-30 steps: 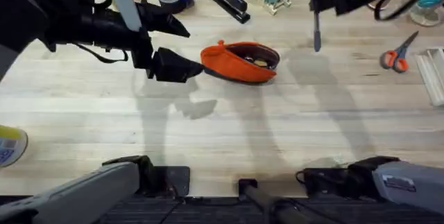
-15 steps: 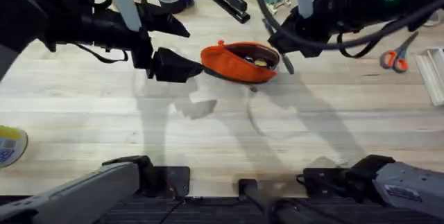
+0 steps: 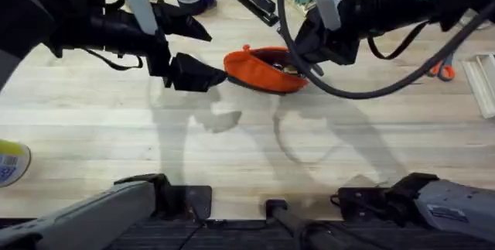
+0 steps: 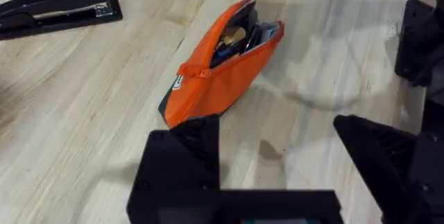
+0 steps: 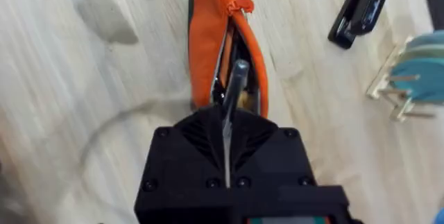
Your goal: Unzip the bag, pick up the pens from the table one at a time and place them inside, then zip the bag closed.
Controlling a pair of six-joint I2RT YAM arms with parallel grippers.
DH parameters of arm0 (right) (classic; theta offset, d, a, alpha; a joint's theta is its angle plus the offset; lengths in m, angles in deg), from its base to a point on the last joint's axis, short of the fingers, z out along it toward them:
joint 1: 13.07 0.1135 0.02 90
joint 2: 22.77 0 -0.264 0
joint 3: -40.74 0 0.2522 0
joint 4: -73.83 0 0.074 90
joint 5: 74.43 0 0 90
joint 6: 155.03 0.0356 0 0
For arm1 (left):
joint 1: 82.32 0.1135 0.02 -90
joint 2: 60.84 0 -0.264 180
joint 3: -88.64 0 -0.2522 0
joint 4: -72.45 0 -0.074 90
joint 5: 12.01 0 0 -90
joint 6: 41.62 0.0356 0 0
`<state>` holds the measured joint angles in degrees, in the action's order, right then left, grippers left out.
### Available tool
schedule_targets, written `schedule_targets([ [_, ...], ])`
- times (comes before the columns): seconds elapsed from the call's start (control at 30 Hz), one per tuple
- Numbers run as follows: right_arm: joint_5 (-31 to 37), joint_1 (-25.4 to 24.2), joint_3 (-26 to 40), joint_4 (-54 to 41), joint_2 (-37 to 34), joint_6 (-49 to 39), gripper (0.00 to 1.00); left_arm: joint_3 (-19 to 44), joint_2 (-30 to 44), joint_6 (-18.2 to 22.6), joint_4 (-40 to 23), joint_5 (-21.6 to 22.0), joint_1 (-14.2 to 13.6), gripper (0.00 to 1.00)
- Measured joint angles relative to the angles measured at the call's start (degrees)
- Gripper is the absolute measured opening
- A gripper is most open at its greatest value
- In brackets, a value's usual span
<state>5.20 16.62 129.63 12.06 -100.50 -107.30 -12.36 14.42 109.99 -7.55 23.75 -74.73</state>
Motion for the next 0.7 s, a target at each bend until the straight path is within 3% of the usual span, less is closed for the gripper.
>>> schedule_targets([
  [0.33,-2.1,-3.2,0.0,1.3,-1.0,-6.0,0.031,0.0,0.0,0.0,0.0,0.0,0.0,0.994],
  [0.7,-6.0,-3.2,0.0,7.8,-11.6,-8.6,0.031,0.0,0.0,0.0,0.0,0.0,0.0,0.996],
])
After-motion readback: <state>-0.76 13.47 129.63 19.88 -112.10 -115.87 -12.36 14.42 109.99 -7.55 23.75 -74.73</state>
